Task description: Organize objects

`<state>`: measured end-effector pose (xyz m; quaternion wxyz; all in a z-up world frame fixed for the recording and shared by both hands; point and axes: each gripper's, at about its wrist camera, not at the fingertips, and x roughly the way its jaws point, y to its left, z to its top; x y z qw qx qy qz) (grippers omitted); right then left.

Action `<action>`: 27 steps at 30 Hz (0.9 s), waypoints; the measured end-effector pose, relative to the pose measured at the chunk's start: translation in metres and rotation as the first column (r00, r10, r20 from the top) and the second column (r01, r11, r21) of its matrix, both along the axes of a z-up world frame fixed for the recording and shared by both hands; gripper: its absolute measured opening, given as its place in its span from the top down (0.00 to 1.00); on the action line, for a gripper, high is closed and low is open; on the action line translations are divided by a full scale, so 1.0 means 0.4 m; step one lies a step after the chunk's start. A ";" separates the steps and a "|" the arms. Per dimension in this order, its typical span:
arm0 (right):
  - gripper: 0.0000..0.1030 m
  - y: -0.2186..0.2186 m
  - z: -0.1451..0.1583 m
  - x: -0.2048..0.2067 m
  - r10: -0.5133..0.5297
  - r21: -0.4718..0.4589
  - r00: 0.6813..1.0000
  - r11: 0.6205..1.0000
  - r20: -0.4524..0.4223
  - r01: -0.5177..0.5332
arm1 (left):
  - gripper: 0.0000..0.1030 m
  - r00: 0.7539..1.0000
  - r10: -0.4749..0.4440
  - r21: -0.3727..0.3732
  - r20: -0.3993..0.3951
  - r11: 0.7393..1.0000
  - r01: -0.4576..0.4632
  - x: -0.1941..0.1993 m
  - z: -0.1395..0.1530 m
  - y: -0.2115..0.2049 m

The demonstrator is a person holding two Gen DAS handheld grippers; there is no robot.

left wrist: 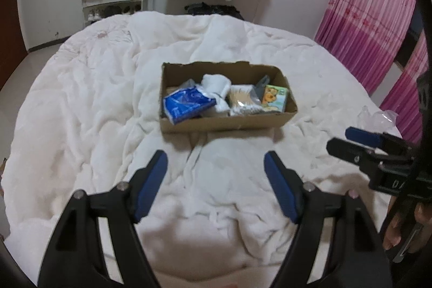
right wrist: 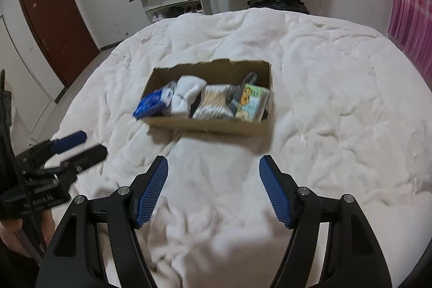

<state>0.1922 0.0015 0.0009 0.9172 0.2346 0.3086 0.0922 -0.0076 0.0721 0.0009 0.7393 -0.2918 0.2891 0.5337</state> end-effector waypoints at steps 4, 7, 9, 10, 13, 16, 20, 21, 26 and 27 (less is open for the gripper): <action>0.29 0.001 -0.008 -0.057 -0.018 0.006 1.000 1.000 -0.005 0.018 | 0.27 1.000 0.006 0.020 0.002 1.000 -0.006 -0.004 0.022 -0.057; 0.29 0.014 -0.013 -0.086 -0.021 -0.002 1.000 1.000 -0.003 0.021 | 0.26 1.000 -0.003 0.027 0.005 1.000 0.003 0.003 0.030 -0.093; 0.29 0.025 -0.017 -0.103 -0.023 -0.011 1.000 1.000 -0.005 0.023 | 0.25 1.000 -0.007 0.022 0.001 1.000 0.007 0.010 0.027 -0.116; 0.29 0.028 -0.021 -0.110 -0.021 -0.016 1.000 1.000 -0.007 0.021 | 0.24 1.000 -0.009 0.018 -0.003 1.000 0.009 0.013 0.023 -0.128; 0.29 0.041 -0.031 -0.128 -0.024 -0.037 1.000 0.999 -0.012 0.024 | 0.23 1.000 -0.007 0.008 -0.012 1.000 0.008 0.022 0.006 -0.154; 0.29 0.048 -0.041 -0.138 -0.024 -0.047 1.000 0.999 -0.017 0.023 | 0.23 1.000 0.000 0.001 -0.011 1.000 0.000 0.024 -0.008 -0.171; 0.29 0.054 -0.042 -0.138 -0.024 -0.055 1.000 0.998 -0.012 0.024 | 0.23 1.000 0.004 -0.002 -0.021 1.000 -0.004 0.026 -0.010 -0.172; 0.29 0.055 -0.041 -0.141 -0.026 -0.056 1.000 0.998 -0.009 0.025 | 0.23 1.000 0.004 0.001 -0.020 1.000 -0.004 0.026 -0.007 -0.173; 0.29 0.052 -0.041 -0.144 -0.023 -0.043 1.000 0.999 -0.004 0.023 | 0.23 1.000 0.007 0.014 -0.024 1.000 -0.007 0.025 0.005 -0.177; 0.29 0.051 -0.042 -0.145 -0.023 -0.042 1.000 0.999 -0.005 0.023 | 0.23 1.000 0.008 0.015 -0.025 1.000 -0.008 0.025 0.006 -0.178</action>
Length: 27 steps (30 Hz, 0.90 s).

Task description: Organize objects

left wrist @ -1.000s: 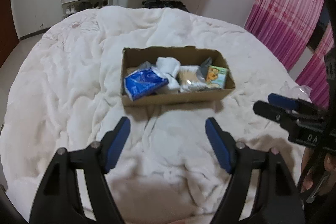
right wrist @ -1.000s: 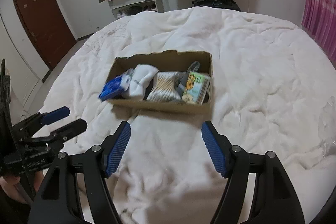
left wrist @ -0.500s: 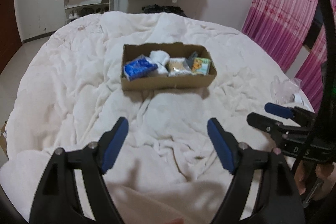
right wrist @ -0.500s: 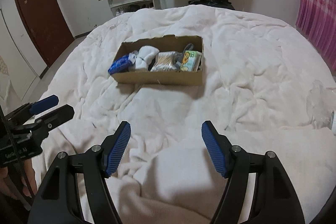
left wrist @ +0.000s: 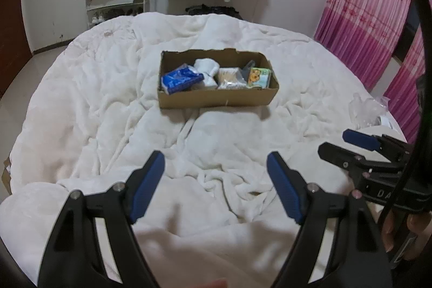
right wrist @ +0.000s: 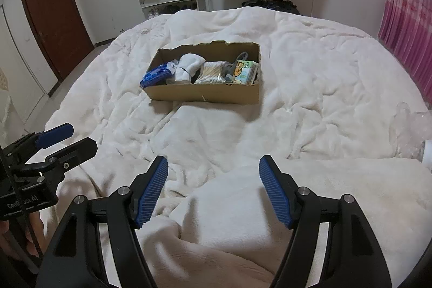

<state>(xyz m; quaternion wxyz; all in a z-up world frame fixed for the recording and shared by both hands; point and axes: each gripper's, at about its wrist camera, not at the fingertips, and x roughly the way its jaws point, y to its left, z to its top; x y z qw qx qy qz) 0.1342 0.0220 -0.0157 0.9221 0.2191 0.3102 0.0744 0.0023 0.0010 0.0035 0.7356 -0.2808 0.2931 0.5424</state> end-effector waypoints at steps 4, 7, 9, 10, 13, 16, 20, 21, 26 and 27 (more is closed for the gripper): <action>0.29 -0.001 0.000 0.001 0.003 -0.001 1.000 1.000 0.000 -0.003 | 0.23 1.000 0.002 0.001 -0.006 1.000 -0.002 0.001 0.001 -0.001; 0.29 -0.001 0.000 0.001 0.002 0.000 1.000 1.000 -0.002 -0.002 | 0.23 1.000 0.003 0.000 -0.012 1.000 -0.003 0.003 0.000 0.002; 0.29 -0.003 -0.001 0.001 0.001 0.001 1.000 1.000 -0.003 -0.001 | 0.23 1.000 0.003 -0.001 -0.017 1.000 -0.003 0.004 -0.002 0.003; 0.29 -0.004 -0.002 0.003 0.001 0.002 1.000 1.000 -0.005 0.000 | 0.22 1.000 0.001 -0.004 -0.021 1.000 -0.001 0.006 -0.004 0.005; 0.29 -0.003 -0.004 0.007 -0.002 0.004 1.000 1.000 -0.009 0.002 | 0.20 0.999 -0.006 -0.010 -0.038 1.000 0.006 0.011 -0.009 0.005; 0.29 -0.003 -0.004 0.007 -0.001 0.002 1.000 1.000 -0.008 0.001 | 0.19 0.999 -0.008 -0.013 -0.040 1.000 0.008 0.013 -0.010 0.005; 0.29 -0.003 -0.005 0.007 -0.002 0.002 1.000 1.000 -0.009 0.002 | 0.19 0.999 -0.002 -0.012 -0.040 1.000 0.001 0.009 -0.009 0.007; 0.29 -0.004 -0.004 0.007 -0.001 0.003 1.000 1.000 -0.009 0.001 | 0.19 0.999 0.000 -0.012 -0.041 1.000 0.000 0.010 -0.009 0.008; 0.29 -0.004 -0.004 0.007 0.000 0.002 1.000 1.000 -0.009 0.000 | 0.19 0.999 0.008 -0.009 -0.046 1.000 -0.008 0.011 -0.010 0.009; 0.29 -0.004 -0.004 0.007 0.000 0.002 1.000 1.000 -0.009 0.000 | 0.19 0.999 0.009 -0.009 -0.047 1.000 -0.009 0.011 -0.010 0.009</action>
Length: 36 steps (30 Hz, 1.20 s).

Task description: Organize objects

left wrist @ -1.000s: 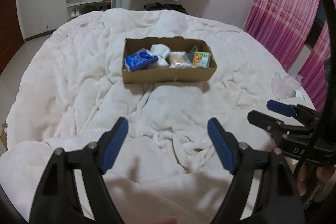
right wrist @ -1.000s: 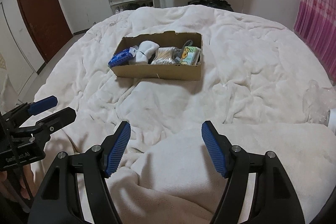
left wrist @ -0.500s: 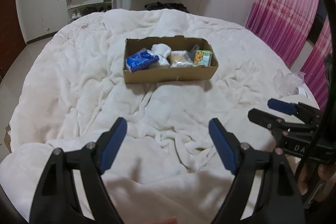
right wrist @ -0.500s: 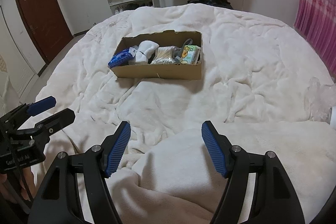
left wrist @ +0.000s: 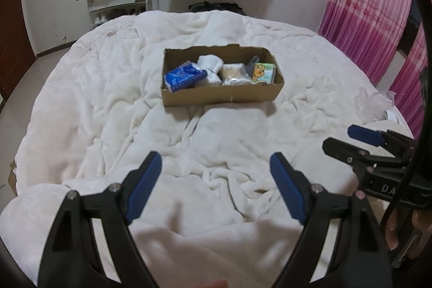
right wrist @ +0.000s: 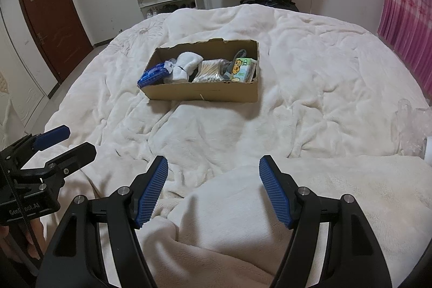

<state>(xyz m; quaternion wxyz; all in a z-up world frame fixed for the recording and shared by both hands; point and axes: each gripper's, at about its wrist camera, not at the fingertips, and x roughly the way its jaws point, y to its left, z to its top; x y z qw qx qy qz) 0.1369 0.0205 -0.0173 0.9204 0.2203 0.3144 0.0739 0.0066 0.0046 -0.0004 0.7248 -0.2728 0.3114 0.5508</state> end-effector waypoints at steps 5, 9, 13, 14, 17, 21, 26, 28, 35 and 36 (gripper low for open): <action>0.29 0.001 0.001 0.000 -0.001 0.000 1.000 1.000 0.000 0.001 | 0.19 1.000 0.008 -0.001 -0.002 1.000 -0.008 -0.003 -0.001 0.001; 0.29 0.001 0.000 0.000 0.000 0.000 1.000 1.000 -0.001 0.000 | 0.19 1.000 0.012 -0.002 -0.003 1.000 -0.012 -0.005 -0.001 0.001; 0.29 0.001 0.000 0.000 0.000 0.000 1.000 1.000 -0.001 0.000 | 0.19 1.000 0.014 -0.001 -0.006 1.000 -0.014 -0.005 -0.001 0.001; 0.29 0.001 -0.001 0.001 0.000 0.000 1.000 1.000 -0.001 0.000 | 0.19 1.000 0.015 -0.001 -0.007 1.000 -0.015 -0.005 0.000 0.002; 0.29 0.000 0.001 0.000 0.000 0.000 1.000 1.000 -0.001 0.000 | 0.19 1.000 0.017 -0.001 -0.008 1.000 -0.017 -0.004 -0.001 0.003; 0.29 0.000 0.000 0.000 0.001 -0.001 1.000 1.000 -0.001 -0.001 | 0.19 1.000 0.018 -0.002 -0.007 1.000 -0.018 -0.005 -0.001 0.003; 0.29 -0.001 -0.002 0.002 0.001 0.000 1.000 1.000 -0.003 -0.001 | 0.19 1.000 0.018 -0.003 -0.008 1.000 -0.018 -0.006 -0.001 0.002; 0.29 -0.001 -0.002 0.002 0.001 0.000 1.000 1.000 -0.003 -0.001 | 0.19 1.000 0.019 -0.003 -0.008 1.000 -0.019 -0.006 -0.001 0.002; 0.29 -0.001 -0.002 0.002 0.002 0.000 1.000 1.000 -0.004 -0.002 | 0.19 1.000 0.018 -0.003 -0.007 1.000 -0.018 -0.007 -0.001 0.002; 0.29 -0.002 -0.002 0.002 0.002 0.000 1.000 1.000 -0.003 -0.002 | 0.19 1.000 0.017 -0.003 -0.006 1.000 -0.017 -0.008 -0.001 0.003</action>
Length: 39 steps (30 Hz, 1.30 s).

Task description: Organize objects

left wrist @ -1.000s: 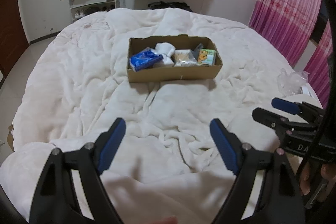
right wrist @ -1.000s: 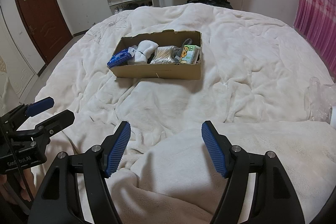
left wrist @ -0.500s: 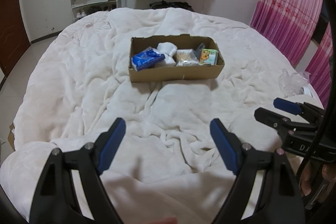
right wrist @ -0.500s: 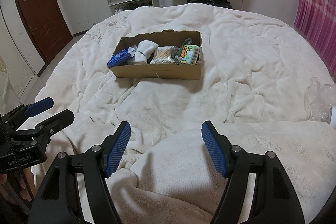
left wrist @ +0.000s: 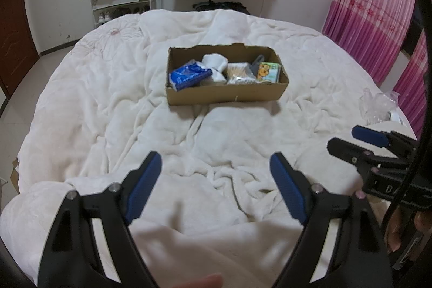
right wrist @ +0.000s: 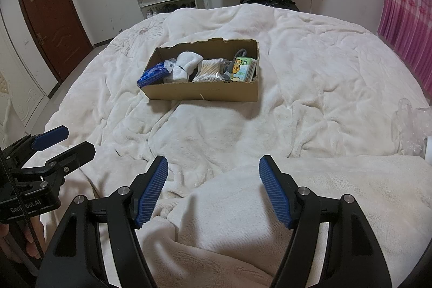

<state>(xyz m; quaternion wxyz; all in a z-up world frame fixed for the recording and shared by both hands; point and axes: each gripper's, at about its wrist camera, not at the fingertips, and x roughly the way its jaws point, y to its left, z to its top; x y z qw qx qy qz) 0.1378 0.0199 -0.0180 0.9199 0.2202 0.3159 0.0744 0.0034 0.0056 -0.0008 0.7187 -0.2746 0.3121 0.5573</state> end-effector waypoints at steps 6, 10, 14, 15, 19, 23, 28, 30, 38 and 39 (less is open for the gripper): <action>0.29 0.000 -0.001 0.001 0.004 0.000 1.000 1.000 -0.004 -0.004 | 0.19 1.000 0.001 0.000 -0.001 1.000 -0.001 -0.001 -0.001 0.000; 0.29 0.001 -0.002 0.000 0.006 -0.001 1.000 1.000 -0.006 -0.006 | 0.19 1.000 0.003 -0.002 -0.001 1.000 -0.003 -0.002 -0.003 0.000; 0.29 0.002 -0.002 0.000 0.006 0.000 1.000 1.000 -0.007 -0.006 | 0.19 1.000 0.005 -0.003 0.000 1.000 -0.005 -0.002 -0.005 0.000; 0.29 0.002 -0.002 0.000 0.006 -0.001 1.000 1.000 -0.007 -0.006 | 0.19 1.000 0.006 -0.004 0.000 1.000 -0.006 -0.003 -0.006 0.000; 0.29 0.002 -0.002 0.000 0.006 -0.001 1.000 1.000 -0.008 -0.006 | 0.19 1.000 0.005 -0.007 0.000 1.000 -0.005 -0.002 -0.008 0.001; 0.29 0.002 -0.002 0.000 0.006 0.000 1.000 1.000 -0.008 -0.006 | 0.19 1.000 0.003 -0.007 -0.003 1.000 -0.003 0.001 -0.009 0.001; 0.29 0.005 -0.004 0.001 0.007 0.000 1.000 1.000 -0.011 -0.007 | 0.19 1.000 0.001 -0.012 -0.004 1.000 -0.001 0.002 -0.015 0.003; 0.29 0.006 -0.005 0.002 0.008 0.000 1.000 1.000 -0.012 -0.008 | 0.19 1.000 0.000 -0.020 -0.005 1.000 0.000 0.003 -0.020 0.006; 0.29 0.011 -0.020 0.019 0.021 0.006 0.999 1.000 -0.030 -0.021 | 0.18 0.999 -0.035 -0.022 -0.026 0.999 0.035 0.021 -0.044 0.018; 0.29 0.009 -0.020 0.021 0.026 0.007 0.999 1.000 -0.031 -0.026 | 0.18 0.999 -0.041 -0.024 -0.027 0.999 0.040 0.021 -0.045 0.024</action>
